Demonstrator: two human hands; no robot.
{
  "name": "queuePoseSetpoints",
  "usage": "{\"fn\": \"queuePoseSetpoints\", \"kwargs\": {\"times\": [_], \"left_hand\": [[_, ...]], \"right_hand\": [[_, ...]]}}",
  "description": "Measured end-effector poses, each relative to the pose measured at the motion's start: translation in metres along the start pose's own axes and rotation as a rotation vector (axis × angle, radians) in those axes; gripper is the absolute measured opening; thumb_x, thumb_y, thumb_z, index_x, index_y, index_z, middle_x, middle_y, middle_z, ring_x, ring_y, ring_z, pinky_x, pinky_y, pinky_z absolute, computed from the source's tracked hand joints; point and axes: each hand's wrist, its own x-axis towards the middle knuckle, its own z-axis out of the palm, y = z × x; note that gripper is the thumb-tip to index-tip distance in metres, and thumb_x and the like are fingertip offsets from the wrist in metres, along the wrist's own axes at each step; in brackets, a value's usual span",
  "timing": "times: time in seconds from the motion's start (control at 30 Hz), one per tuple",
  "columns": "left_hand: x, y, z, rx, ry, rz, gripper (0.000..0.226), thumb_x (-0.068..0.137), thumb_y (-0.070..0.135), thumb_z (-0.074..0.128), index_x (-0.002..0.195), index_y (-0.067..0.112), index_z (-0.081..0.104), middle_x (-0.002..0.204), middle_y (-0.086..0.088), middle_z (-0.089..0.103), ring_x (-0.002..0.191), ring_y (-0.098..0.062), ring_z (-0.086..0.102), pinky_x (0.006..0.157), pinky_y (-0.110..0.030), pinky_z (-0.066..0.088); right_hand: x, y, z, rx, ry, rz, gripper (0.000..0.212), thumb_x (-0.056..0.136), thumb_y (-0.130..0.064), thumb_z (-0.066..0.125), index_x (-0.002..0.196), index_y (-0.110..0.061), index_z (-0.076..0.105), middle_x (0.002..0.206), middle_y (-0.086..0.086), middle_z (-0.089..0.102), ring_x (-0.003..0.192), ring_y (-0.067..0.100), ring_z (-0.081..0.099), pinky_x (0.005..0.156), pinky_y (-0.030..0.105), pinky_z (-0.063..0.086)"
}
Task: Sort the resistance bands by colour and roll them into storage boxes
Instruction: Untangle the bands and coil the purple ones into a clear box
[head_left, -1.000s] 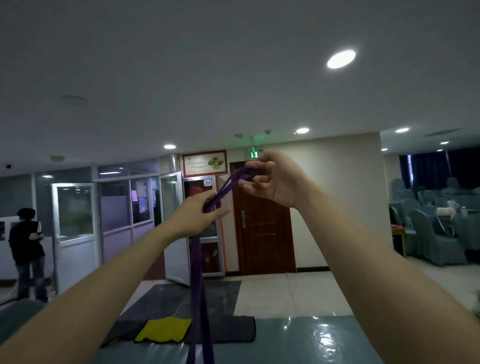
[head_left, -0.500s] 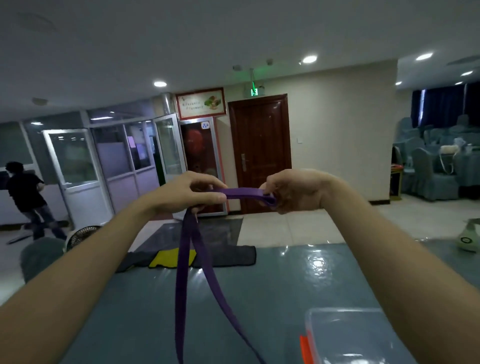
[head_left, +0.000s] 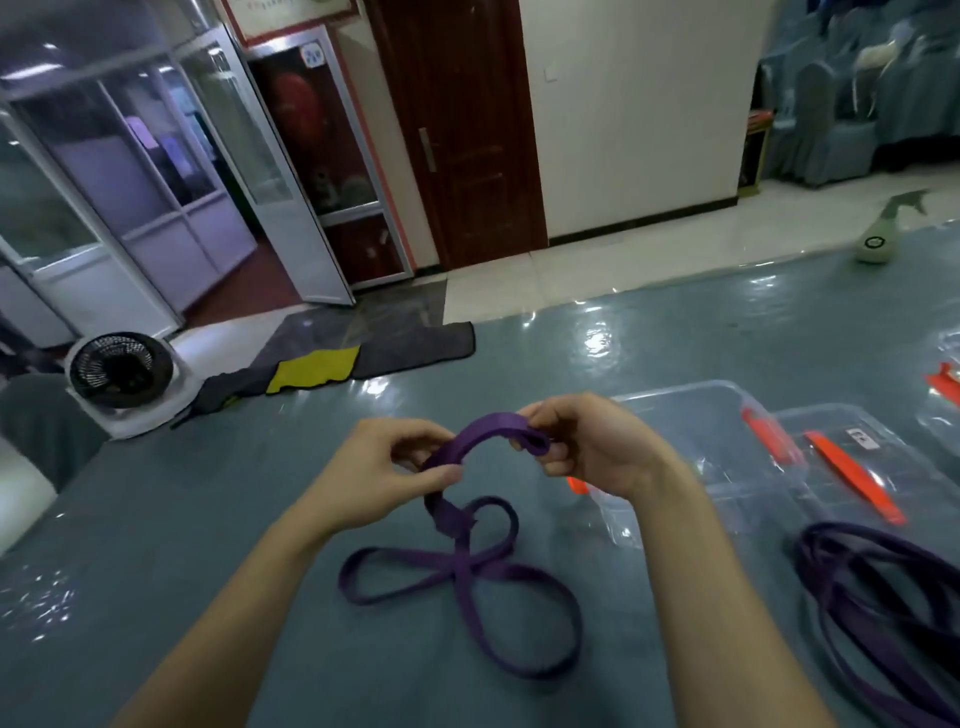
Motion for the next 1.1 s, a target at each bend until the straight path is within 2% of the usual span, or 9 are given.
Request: {"fn": "queuePoseSetpoints", "kwargs": {"times": [0.13,0.27,0.4,0.53,0.67,0.87,1.0,1.03,1.1], "left_hand": [[0.000,0.008,0.006,-0.151,0.084,0.018,0.034,0.091,0.023,0.089,0.122,0.019,0.075,0.104,-0.001,0.085,0.101,-0.025,0.081,0.101,-0.048,0.061],[0.006,0.016,-0.006,-0.260,0.139,0.041,0.033,0.091,0.024,0.089,0.120,0.013,0.076,0.111,-0.006,0.084,0.108,-0.031,0.080,0.104,-0.061,0.058],[0.016,0.028,-0.015,-0.203,0.144,0.107,0.037,0.091,0.026,0.085,0.126,0.020,0.075,0.110,-0.002,0.084,0.105,-0.025,0.081,0.101,-0.055,0.062],[0.025,0.035,-0.017,-0.081,0.066,0.141,0.030,0.090,0.026,0.090,0.117,0.024,0.079,0.109,0.005,0.084,0.101,-0.017,0.080,0.095,-0.042,0.064],[0.032,0.037,-0.012,-0.114,-0.086,0.143,0.040,0.090,0.031,0.091,0.127,0.027,0.074,0.120,0.005,0.082,0.116,-0.017,0.077,0.105,-0.038,0.059],[0.023,-0.009,0.046,-0.347,-0.288,-0.156,0.028,0.096,0.009,0.083,0.122,0.009,0.073,0.119,-0.006,0.082,0.116,-0.020,0.077,0.112,-0.046,0.057],[0.014,-0.029,0.049,-0.141,-0.583,-0.183,0.036,0.084,0.039,0.094,0.116,0.028,0.081,0.089,0.012,0.073,0.083,-0.003,0.069,0.080,-0.022,0.056],[0.013,-0.033,0.047,-0.063,-0.581,-0.186,0.034,0.080,0.045,0.094,0.109,0.031,0.083,0.088,0.010,0.073,0.081,-0.003,0.069,0.077,-0.021,0.055],[0.008,-0.048,0.048,0.010,-0.549,-0.235,0.022,0.078,0.041,0.092,0.087,0.024,0.081,0.094,0.003,0.078,0.095,-0.009,0.076,0.089,-0.036,0.062]], "right_hand": [[0.002,-0.007,0.017,0.077,-0.071,-0.065,0.024,0.091,-0.004,0.043,0.090,-0.001,0.067,0.082,0.013,0.060,0.056,0.014,0.030,0.052,0.026,0.026],[-0.001,-0.014,0.025,0.149,-0.094,-0.150,0.025,0.091,-0.003,0.046,0.094,0.002,0.071,0.083,0.013,0.062,0.056,0.014,0.036,0.052,0.025,0.033],[-0.007,-0.018,0.026,0.160,-0.062,-0.205,0.035,0.093,0.001,0.045,0.114,0.006,0.073,0.084,0.012,0.062,0.057,0.013,0.038,0.053,0.026,0.035],[-0.016,-0.022,0.023,0.167,0.080,-0.313,0.034,0.096,0.004,0.049,0.121,0.003,0.071,0.077,0.007,0.060,0.058,0.013,0.040,0.055,0.027,0.036],[-0.022,-0.033,0.031,0.218,0.091,-0.453,0.032,0.099,0.006,0.048,0.115,-0.001,0.074,0.074,0.003,0.059,0.059,0.011,0.041,0.056,0.026,0.036],[-0.025,-0.035,0.037,0.332,0.149,-0.540,0.035,0.100,0.009,0.043,0.112,0.000,0.074,0.075,0.004,0.055,0.059,0.011,0.034,0.054,0.024,0.030],[-0.030,-0.032,0.032,0.407,0.175,-0.511,0.034,0.102,0.009,0.041,0.113,0.000,0.072,0.077,0.005,0.053,0.062,0.012,0.030,0.059,0.026,0.025],[-0.032,-0.033,0.033,0.443,0.156,-0.515,0.033,0.103,0.008,0.041,0.114,0.000,0.071,0.079,0.006,0.054,0.063,0.013,0.032,0.060,0.027,0.025],[-0.033,-0.035,0.034,0.496,0.119,-0.553,0.033,0.104,0.007,0.040,0.115,0.000,0.070,0.082,0.008,0.060,0.063,0.013,0.037,0.061,0.027,0.026]]}}
